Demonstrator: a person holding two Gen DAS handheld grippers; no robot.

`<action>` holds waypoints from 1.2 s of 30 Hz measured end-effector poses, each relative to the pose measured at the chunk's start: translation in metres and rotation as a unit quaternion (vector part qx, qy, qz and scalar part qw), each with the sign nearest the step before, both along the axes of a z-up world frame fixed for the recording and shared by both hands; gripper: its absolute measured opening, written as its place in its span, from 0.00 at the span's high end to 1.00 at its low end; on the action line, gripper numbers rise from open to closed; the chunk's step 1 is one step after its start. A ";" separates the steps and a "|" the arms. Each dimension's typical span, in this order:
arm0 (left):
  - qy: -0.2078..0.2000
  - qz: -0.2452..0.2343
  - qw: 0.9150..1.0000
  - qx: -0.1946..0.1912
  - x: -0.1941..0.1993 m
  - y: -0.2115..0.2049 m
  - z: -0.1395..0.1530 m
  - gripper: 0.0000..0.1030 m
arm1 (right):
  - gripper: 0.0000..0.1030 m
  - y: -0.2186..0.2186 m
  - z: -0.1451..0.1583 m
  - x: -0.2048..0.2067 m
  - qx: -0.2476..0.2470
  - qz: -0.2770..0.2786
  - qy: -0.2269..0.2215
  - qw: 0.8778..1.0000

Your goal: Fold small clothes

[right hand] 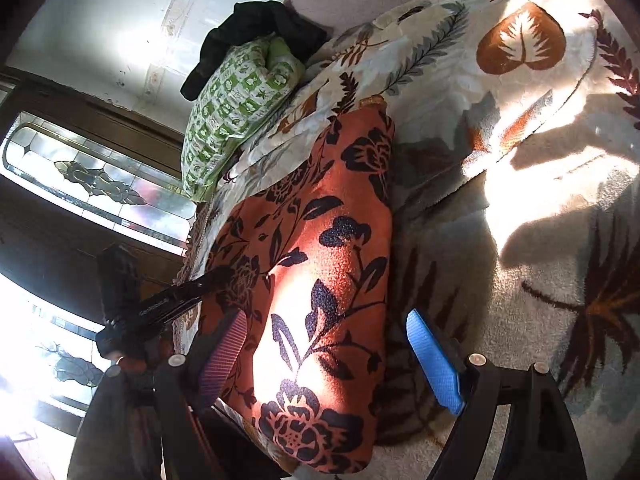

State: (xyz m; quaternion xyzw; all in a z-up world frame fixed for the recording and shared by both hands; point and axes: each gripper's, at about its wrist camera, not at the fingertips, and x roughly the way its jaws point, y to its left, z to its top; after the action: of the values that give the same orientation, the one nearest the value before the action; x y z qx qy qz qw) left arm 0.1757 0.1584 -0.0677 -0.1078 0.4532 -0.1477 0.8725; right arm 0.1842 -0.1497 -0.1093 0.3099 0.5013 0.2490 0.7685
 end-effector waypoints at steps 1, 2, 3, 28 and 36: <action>-0.023 0.000 1.000 -0.010 -0.003 0.001 0.005 0.85 | 0.17 -0.001 -0.001 0.001 0.001 -0.003 -0.002 1.000; -0.019 0.012 1.000 -0.017 -0.001 0.006 -0.002 0.85 | 0.17 -0.002 -0.002 0.002 -0.001 -0.006 -0.001 1.000; 0.009 0.025 1.000 -0.009 0.007 0.011 -0.022 0.85 | 0.17 -0.001 -0.004 0.003 -0.005 -0.007 0.003 1.000; 0.049 0.059 0.996 0.048 -0.024 0.007 -0.069 0.46 | 0.63 0.057 0.003 0.022 -0.085 0.056 0.012 0.995; 0.049 0.064 0.997 0.012 -0.024 0.017 -0.075 0.43 | 0.30 0.022 -0.025 0.021 0.023 -0.010 0.055 0.998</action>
State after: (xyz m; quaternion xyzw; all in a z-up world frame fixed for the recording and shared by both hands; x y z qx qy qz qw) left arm 0.1515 0.1750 -0.1430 -0.1332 0.4892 -0.0806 0.8582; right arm 0.2051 -0.1281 -0.1339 0.3452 0.5341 0.2355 0.7349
